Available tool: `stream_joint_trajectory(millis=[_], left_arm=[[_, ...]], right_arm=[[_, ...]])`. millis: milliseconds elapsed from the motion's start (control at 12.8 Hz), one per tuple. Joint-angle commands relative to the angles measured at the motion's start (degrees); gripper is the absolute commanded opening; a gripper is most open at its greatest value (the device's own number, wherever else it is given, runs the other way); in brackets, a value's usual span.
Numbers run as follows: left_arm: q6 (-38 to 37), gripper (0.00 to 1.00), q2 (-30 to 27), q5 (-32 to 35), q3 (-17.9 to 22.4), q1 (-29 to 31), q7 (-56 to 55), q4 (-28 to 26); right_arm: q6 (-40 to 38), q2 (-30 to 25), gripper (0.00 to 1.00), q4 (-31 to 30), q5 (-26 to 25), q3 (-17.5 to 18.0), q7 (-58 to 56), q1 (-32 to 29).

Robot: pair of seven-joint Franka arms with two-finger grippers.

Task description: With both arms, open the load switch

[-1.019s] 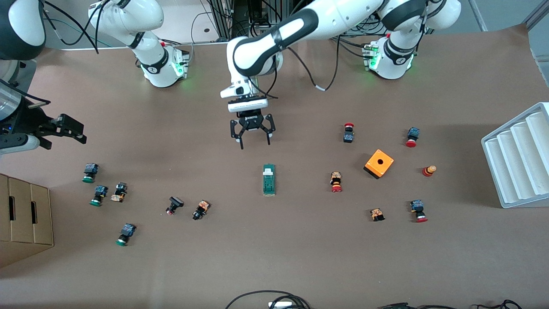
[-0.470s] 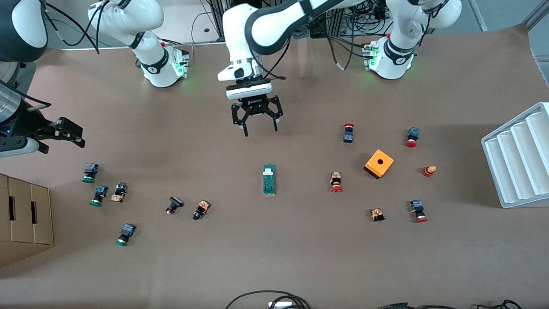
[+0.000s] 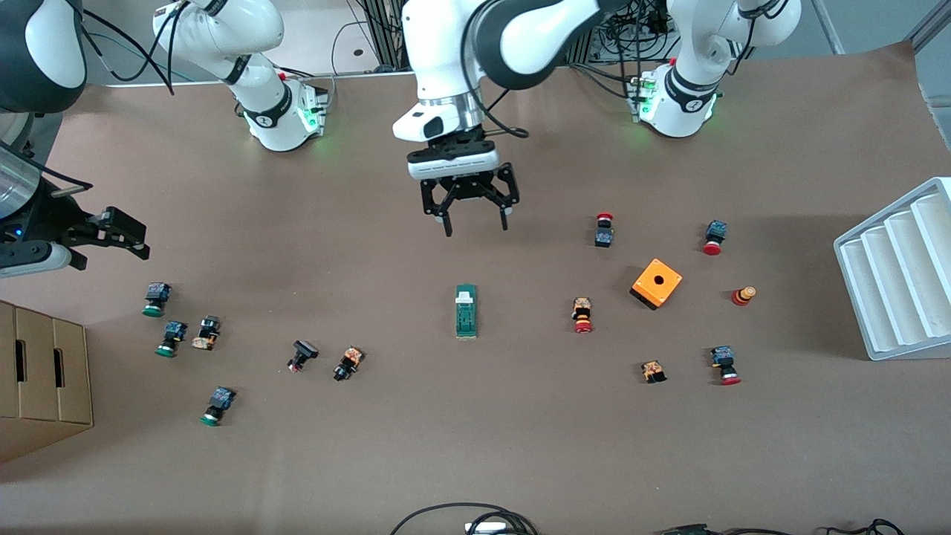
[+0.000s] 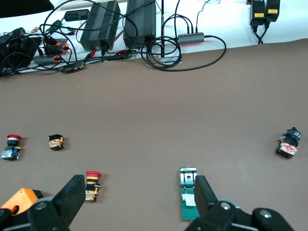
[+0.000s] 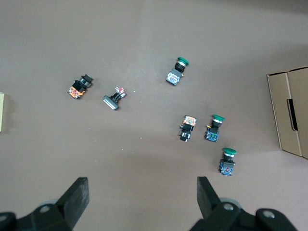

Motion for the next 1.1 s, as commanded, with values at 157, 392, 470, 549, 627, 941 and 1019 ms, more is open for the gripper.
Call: stream_joint_trajectory(millis=[157,392,470,549,627,941,1019], left_arm=[[0.56,1.00,-5.29,-9.19,0.15,4.99,13.10,-0.41],[0.56,1.00,-8.72,-16.04,0.15,10.34,22.76,-0.32],[0.56,1.00,-9.34,-18.16,0.23,11.92,25.22,0.03],[0.56,1.00,-9.69,-19.66,0.41,13.07,26.99,0.99],[0.38,1.00,-9.78,-21.58,0.67,14.21,28.05,1.95],[-0.32,1.00,-11.62,-30.37,4.79,19.31,35.07,3.72],[-0.41,1.00,-11.98,-33.00,6.63,19.76,38.05,4.07]], right_arm=[[0.21,0.98,1.00,1.76,-1.66,-0.04,0.14,0.49],[0.74,1.07,1.00,1.67,-1.57,-0.04,0.06,0.41],[0.74,1.07,1.00,1.67,-1.57,-0.04,0.06,0.49],[0.74,0.99,1.00,1.67,-1.57,-0.04,0.06,0.49],[0.74,1.07,1.00,1.67,-1.57,-0.04,0.06,0.49],[0.83,0.99,1.00,1.67,-1.57,-0.04,0.06,0.49],[0.83,1.07,1.00,1.67,-1.57,-0.04,0.06,0.49]])
